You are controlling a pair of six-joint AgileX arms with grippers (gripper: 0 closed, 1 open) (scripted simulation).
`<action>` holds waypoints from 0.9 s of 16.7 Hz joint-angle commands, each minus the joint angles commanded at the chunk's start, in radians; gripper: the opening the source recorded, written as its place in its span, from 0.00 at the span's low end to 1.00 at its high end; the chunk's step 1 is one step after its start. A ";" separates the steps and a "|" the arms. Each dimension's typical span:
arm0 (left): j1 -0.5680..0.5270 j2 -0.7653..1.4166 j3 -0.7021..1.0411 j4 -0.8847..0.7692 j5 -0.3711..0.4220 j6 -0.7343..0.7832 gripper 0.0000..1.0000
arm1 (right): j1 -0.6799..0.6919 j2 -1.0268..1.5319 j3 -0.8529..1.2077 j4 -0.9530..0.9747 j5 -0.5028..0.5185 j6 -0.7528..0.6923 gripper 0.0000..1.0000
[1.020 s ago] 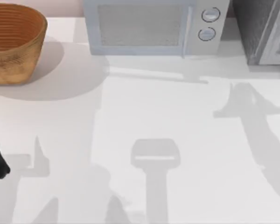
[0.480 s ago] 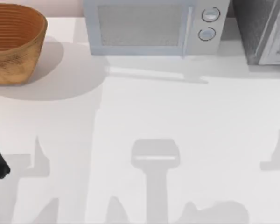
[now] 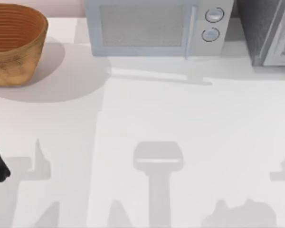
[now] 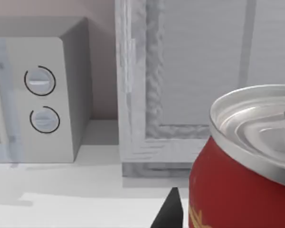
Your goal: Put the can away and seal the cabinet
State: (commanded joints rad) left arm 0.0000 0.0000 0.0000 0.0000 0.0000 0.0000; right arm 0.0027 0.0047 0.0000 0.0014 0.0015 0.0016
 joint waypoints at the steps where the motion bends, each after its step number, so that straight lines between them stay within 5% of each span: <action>1: 0.000 0.000 0.000 0.000 0.000 0.000 1.00 | 0.000 0.000 0.000 0.000 0.000 0.000 0.00; 7: 0.000 0.000 0.000 0.000 0.000 0.000 1.00 | 0.032 0.181 0.221 -0.053 0.021 0.005 0.00; 15: 0.000 0.000 0.000 0.000 0.000 0.000 1.00 | 0.103 0.719 0.924 -0.226 0.103 0.007 0.00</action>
State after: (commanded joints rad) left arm 0.0000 0.0000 0.0000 0.0000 0.0000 0.0000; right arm 0.1062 0.7240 0.9240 -0.2244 0.1046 0.0085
